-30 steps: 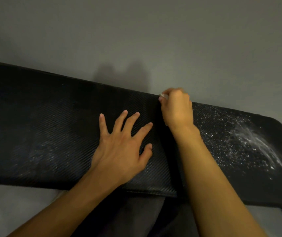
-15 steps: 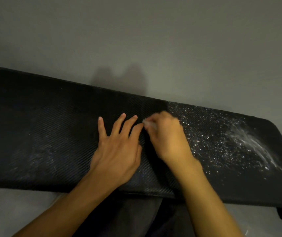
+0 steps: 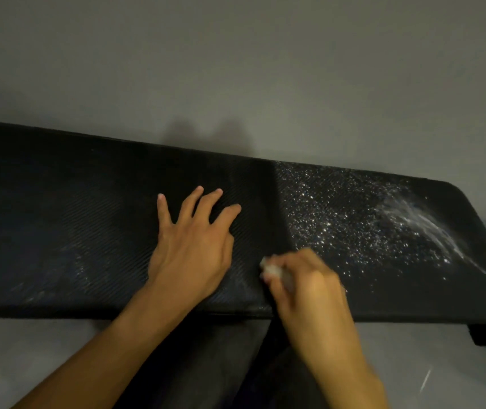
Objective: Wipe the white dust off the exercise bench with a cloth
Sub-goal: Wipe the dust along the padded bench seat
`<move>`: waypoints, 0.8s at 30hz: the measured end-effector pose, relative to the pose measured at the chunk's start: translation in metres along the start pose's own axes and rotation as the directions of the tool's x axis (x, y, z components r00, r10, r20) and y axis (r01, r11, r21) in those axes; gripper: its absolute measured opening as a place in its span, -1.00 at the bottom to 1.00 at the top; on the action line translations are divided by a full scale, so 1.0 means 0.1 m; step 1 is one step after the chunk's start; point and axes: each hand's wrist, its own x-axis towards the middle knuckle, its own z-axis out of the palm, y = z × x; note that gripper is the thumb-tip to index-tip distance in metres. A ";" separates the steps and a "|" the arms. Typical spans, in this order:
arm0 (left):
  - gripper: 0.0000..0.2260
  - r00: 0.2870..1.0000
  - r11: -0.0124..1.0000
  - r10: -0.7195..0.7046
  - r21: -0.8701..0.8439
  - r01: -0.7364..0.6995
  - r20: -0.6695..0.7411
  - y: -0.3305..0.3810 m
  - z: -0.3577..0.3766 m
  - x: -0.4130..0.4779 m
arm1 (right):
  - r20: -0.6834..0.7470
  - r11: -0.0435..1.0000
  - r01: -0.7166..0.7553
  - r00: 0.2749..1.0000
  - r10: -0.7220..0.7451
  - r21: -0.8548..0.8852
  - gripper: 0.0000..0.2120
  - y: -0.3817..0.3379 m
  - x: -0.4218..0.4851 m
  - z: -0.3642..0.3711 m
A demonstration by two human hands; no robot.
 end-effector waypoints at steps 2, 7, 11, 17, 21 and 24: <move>-0.56 1.000 1.000 -0.004 0.017 0.004 -0.009 0.02 0.00 0.00 | -0.092 0.996 -0.064 0.994 0.059 -0.055 -0.86 0.08 0.13 -0.02; -0.55 1.000 0.996 -0.005 0.089 0.003 0.018 0.13 -0.02 -0.04 | 0.044 0.996 0.052 0.997 -0.055 0.070 -0.83 0.03 -0.24 0.01; -0.58 0.997 0.996 0.072 0.056 -0.073 0.008 0.41 0.07 -0.12 | -0.073 0.997 -0.026 0.997 0.031 0.070 -0.84 0.26 -0.46 -0.09; -0.51 0.994 0.992 0.107 0.071 -0.106 -0.009 0.55 0.23 -0.16 | -0.087 0.997 -0.075 0.993 0.077 0.018 -0.87 0.27 -0.31 -0.13; -0.52 0.993 0.989 0.117 0.092 -0.113 -0.033 0.55 0.28 -0.16 | -0.097 0.991 -0.106 0.989 0.114 0.080 -0.87 0.34 -0.24 -0.18; -0.52 0.993 0.988 0.114 0.104 -0.111 -0.024 0.58 0.28 -0.15 | -0.162 0.987 -0.160 0.975 0.152 -0.035 -0.85 0.33 0.04 -0.19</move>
